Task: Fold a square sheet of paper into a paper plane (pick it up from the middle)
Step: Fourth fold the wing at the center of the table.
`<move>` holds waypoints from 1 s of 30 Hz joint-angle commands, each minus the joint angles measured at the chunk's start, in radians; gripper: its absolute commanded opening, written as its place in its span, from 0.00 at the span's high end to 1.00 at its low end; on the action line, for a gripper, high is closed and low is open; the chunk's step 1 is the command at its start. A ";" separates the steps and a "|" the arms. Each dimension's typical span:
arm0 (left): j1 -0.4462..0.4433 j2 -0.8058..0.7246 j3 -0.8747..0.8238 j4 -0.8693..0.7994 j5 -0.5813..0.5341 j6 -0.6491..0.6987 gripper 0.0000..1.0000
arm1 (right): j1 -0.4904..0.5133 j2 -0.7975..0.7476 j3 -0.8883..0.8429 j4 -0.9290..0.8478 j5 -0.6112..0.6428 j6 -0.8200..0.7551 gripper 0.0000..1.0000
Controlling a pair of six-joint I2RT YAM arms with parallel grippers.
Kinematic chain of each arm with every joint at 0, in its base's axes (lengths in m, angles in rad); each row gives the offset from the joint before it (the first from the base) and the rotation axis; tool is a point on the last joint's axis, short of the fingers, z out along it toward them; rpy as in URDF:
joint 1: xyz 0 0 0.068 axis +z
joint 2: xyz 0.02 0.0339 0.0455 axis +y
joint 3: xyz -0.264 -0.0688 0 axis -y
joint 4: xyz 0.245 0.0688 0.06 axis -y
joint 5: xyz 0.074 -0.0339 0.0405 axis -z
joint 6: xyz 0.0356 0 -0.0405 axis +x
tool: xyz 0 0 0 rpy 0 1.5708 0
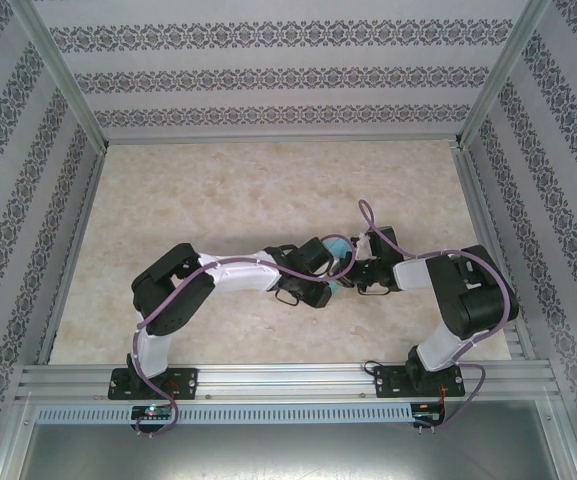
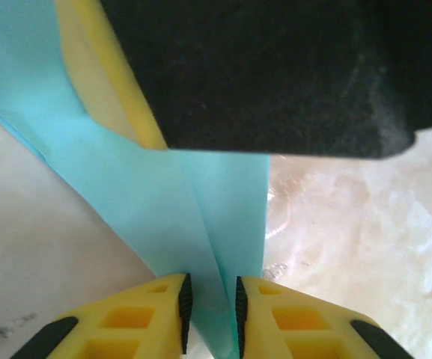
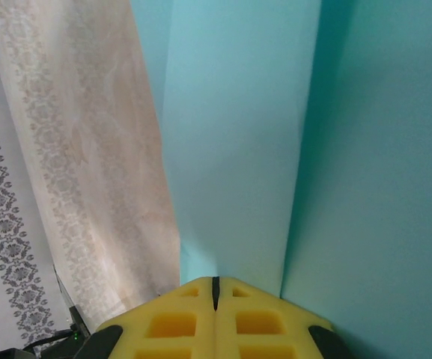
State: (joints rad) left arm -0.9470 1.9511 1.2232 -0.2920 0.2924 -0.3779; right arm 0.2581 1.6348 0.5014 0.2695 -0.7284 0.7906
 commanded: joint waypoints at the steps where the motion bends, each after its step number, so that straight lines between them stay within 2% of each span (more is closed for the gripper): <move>1: -0.039 -0.087 -0.021 0.040 0.110 0.022 0.70 | 0.016 -0.011 -0.038 -0.087 0.071 0.015 0.95; 7: 0.020 -0.157 -0.050 0.090 0.182 -0.021 0.64 | 0.019 -0.049 -0.048 -0.061 0.054 0.030 0.94; 11: 0.065 -0.152 -0.038 0.045 0.129 0.003 0.63 | 0.019 -0.085 -0.045 -0.069 0.051 0.027 0.93; 18: 0.160 -0.125 -0.020 0.124 0.082 -0.008 0.64 | 0.020 -0.132 -0.042 -0.081 0.038 0.016 0.92; 25: 0.210 -0.007 0.090 0.128 0.156 0.008 0.64 | 0.021 -0.202 -0.020 -0.204 0.084 -0.030 0.90; 30: 0.223 0.043 0.143 0.123 0.220 0.006 0.62 | 0.028 -0.185 -0.020 -0.205 0.085 -0.027 0.89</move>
State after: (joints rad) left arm -0.7372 1.9728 1.3216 -0.1879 0.4530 -0.3820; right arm 0.2703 1.4464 0.4686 0.0956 -0.6632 0.7860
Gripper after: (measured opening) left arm 0.372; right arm 0.104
